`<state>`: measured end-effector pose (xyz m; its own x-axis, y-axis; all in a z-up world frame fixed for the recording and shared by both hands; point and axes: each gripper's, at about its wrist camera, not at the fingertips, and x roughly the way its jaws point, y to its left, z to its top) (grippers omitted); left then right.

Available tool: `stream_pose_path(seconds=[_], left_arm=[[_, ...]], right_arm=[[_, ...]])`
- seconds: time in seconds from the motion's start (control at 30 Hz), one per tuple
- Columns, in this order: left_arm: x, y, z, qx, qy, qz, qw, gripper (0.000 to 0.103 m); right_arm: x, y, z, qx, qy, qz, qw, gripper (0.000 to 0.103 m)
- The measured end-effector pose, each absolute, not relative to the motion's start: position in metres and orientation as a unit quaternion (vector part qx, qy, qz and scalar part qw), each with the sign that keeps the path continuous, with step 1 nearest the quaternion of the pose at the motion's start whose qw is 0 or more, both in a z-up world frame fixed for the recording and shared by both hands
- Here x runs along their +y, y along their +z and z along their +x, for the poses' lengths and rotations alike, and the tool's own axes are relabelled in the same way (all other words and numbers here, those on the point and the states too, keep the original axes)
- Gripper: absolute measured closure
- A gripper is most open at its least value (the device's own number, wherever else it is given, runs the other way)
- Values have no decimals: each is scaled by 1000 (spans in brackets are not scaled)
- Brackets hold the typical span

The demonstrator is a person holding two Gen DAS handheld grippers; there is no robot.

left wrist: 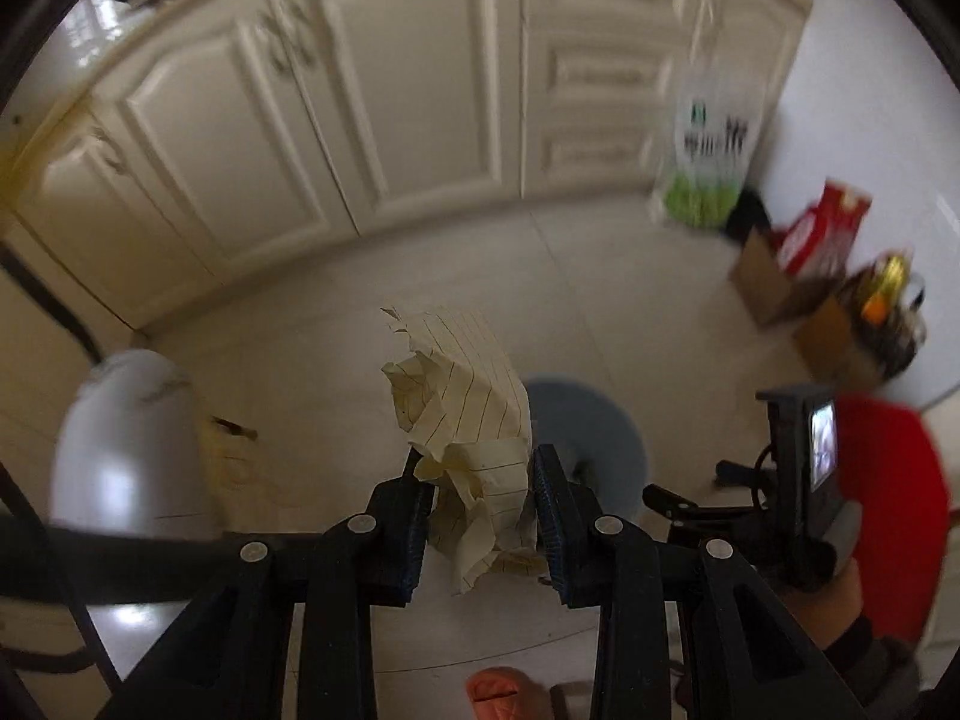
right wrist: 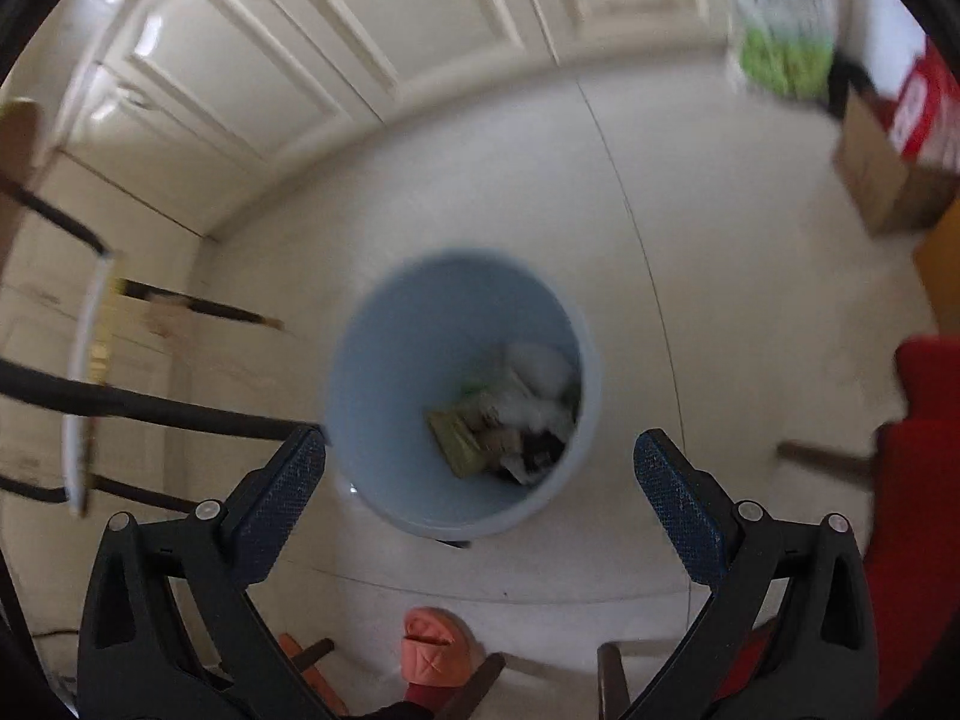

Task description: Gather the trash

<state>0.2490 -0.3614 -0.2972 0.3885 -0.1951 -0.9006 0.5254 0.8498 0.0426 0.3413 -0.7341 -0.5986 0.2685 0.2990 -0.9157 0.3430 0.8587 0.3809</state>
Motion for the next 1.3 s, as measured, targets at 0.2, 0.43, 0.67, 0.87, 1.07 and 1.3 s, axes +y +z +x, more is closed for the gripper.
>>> stream_pose_path(seconds=[0.2, 0.43, 0.67, 0.87, 1.07, 1.3], left_arm=[[-391, -411, 306, 562, -220, 192, 774, 74], [-419, -504, 362, 591, -211, 217, 748, 74], [-448, -553, 371, 602, -201, 240, 734, 73], [-472, -565, 373, 592, -198, 252, 739, 49], [-477, -552, 359, 588, -196, 278, 734, 17], [-457, -495, 332, 550, -193, 277, 764, 17]], right_arm=[[-742, -685, 343, 656, -32, 275, 702, 19], [-742, -717, 338, 687, -23, 273, 673, 79], [-747, -711, 334, 685, -22, 285, 671, 79], [-748, -709, 336, 683, -26, 290, 669, 79], [-743, -712, 339, 680, -30, 288, 673, 77], [-729, -683, 336, 662, -31, 259, 703, 17]])
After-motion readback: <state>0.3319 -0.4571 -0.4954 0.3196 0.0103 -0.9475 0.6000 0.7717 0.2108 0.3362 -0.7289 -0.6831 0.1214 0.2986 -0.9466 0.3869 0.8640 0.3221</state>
